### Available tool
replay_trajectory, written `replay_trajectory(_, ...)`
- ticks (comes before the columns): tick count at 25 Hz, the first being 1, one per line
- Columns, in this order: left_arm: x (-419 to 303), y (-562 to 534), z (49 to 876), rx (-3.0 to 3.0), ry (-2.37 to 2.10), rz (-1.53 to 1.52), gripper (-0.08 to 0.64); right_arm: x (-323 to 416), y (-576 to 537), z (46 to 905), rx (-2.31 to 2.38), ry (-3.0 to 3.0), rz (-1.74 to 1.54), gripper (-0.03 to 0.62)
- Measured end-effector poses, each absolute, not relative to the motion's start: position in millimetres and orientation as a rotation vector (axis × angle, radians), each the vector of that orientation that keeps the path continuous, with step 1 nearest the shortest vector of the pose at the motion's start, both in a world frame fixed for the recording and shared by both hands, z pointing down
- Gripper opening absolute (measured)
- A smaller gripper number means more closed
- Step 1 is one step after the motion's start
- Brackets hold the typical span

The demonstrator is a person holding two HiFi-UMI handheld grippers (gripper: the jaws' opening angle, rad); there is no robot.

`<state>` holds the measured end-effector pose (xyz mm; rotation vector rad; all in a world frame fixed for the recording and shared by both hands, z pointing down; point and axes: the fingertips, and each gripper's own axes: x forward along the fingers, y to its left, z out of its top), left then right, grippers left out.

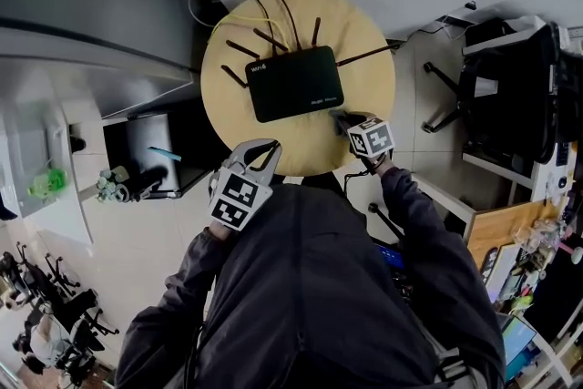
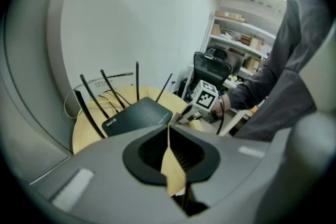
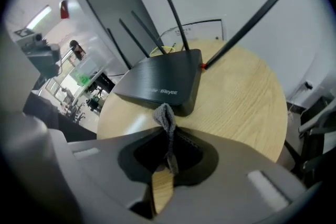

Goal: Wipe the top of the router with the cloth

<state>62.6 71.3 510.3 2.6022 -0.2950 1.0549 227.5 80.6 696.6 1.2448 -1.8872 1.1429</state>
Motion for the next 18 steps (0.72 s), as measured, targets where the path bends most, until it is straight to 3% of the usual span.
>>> replay_trajectory(10, 86.3, 73.3, 509.8, 2.578, -0.41, 1.05, 0.0, 296.4, 27.1, 686.1, 1.173, -1.893, 0.847, 0.025)
replay_trajectory(18, 79.6, 83.4, 508.1, 2.513, -0.591, 1.027, 0.0, 299.5, -30.6, 706.5, 0.957, -1.878, 0.643, 0.025)
